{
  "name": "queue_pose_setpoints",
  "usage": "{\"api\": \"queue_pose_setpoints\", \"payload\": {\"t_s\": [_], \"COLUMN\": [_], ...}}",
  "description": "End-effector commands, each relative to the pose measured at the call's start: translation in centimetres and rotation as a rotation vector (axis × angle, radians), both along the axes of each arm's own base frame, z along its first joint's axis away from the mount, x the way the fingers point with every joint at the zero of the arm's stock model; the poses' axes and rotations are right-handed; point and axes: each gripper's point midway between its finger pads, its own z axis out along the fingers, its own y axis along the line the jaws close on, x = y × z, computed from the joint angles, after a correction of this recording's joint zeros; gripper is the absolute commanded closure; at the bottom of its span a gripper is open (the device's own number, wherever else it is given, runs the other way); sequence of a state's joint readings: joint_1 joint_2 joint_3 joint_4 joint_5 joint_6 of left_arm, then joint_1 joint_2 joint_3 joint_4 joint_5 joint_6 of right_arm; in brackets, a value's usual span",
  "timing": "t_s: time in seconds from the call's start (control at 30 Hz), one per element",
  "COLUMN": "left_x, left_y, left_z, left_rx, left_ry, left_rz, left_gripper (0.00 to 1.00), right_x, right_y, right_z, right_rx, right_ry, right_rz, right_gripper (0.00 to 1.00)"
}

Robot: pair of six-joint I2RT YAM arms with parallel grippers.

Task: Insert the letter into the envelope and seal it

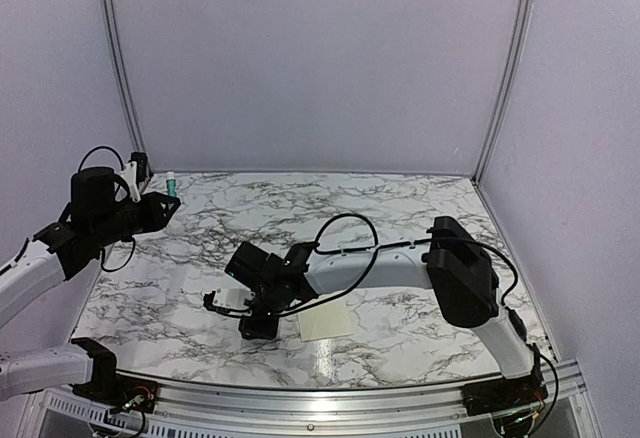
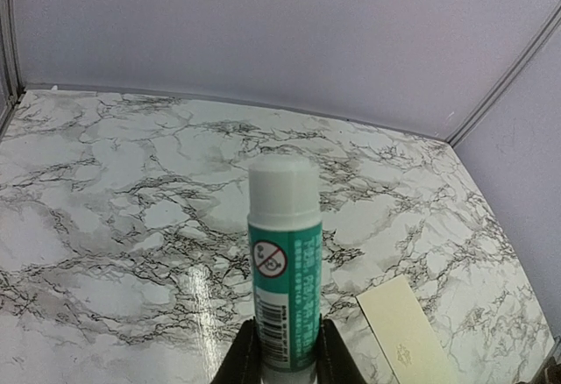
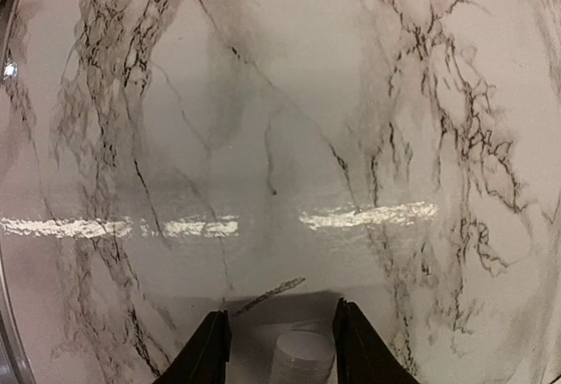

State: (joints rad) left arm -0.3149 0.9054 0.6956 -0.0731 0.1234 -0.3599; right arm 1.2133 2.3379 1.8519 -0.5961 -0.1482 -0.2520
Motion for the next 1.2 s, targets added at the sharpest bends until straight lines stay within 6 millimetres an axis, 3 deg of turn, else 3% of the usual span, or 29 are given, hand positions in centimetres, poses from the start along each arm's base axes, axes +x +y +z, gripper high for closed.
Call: {"api": "queue_pose_setpoints", "payload": {"t_s": [0.0,0.37,0.8,1.17], "left_x": [0.1,0.0,0.0,0.1], "left_y": [-0.1,-0.1,-0.1,-0.3], "left_z": [0.4,0.3,-0.2,-0.6], "left_rx": [-0.014,-0.021,-0.023,-0.023], "left_ry": [-0.027,-0.02,-0.007,0.005], "left_rz": [-0.006,-0.005,-0.004,-0.011], "left_gripper": [0.86,0.86,0.86,0.86], "right_x": [-0.2,1.2,1.0,0.9], "right_y": [-1.1,-1.3,-0.5,-1.2], "right_z": [-1.0,0.3,-0.6,-1.1], "right_rx": [-0.083,-0.1,-0.117,-0.144], "right_ry": [0.005,-0.04,0.002,0.005], "right_rz": [0.004,-0.027,-0.043,-0.044], "right_gripper": [0.6,0.62,0.69,0.78]}}
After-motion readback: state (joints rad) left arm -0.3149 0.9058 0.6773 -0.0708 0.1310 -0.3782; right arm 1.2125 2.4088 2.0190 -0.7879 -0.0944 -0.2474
